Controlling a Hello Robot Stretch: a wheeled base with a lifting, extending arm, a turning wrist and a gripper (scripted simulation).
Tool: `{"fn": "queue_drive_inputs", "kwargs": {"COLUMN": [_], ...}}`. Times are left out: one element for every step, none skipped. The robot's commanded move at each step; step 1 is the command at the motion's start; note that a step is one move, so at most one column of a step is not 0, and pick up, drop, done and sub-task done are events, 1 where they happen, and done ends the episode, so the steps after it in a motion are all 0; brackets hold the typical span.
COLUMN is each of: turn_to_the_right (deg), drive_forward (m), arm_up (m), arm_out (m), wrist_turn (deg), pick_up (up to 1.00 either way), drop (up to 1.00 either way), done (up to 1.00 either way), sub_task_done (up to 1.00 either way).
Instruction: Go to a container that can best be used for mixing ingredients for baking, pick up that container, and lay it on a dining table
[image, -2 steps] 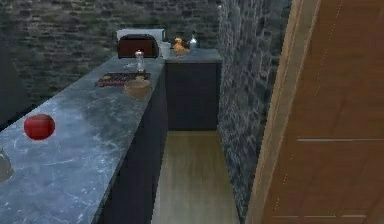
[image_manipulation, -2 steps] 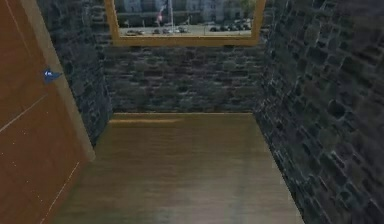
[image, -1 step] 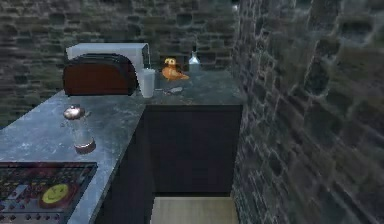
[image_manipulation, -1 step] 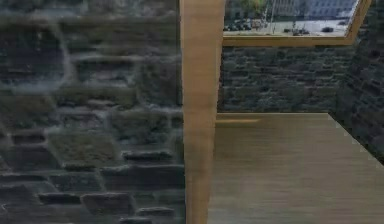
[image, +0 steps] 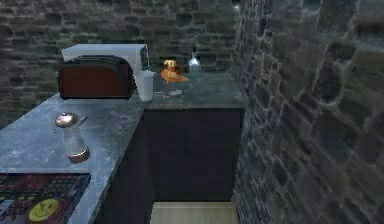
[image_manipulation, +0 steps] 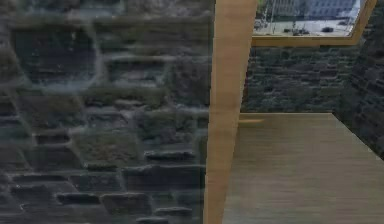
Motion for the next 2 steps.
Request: {"fn": "queue_drive_inputs", "kwargs": {"turn_to_the_right": [-3.0,0.0], "drive_forward": [0.0,0.05], "arm_up": [0.0,0.0], "arm_out": [0.0,0.0], "wrist_turn": [0.0,0.0], "pick_up": [0.0,0.0], "drop": [0.0,0.0], "done": [0.0,0.0], "sub_task_done": [0.0,0.0]}}
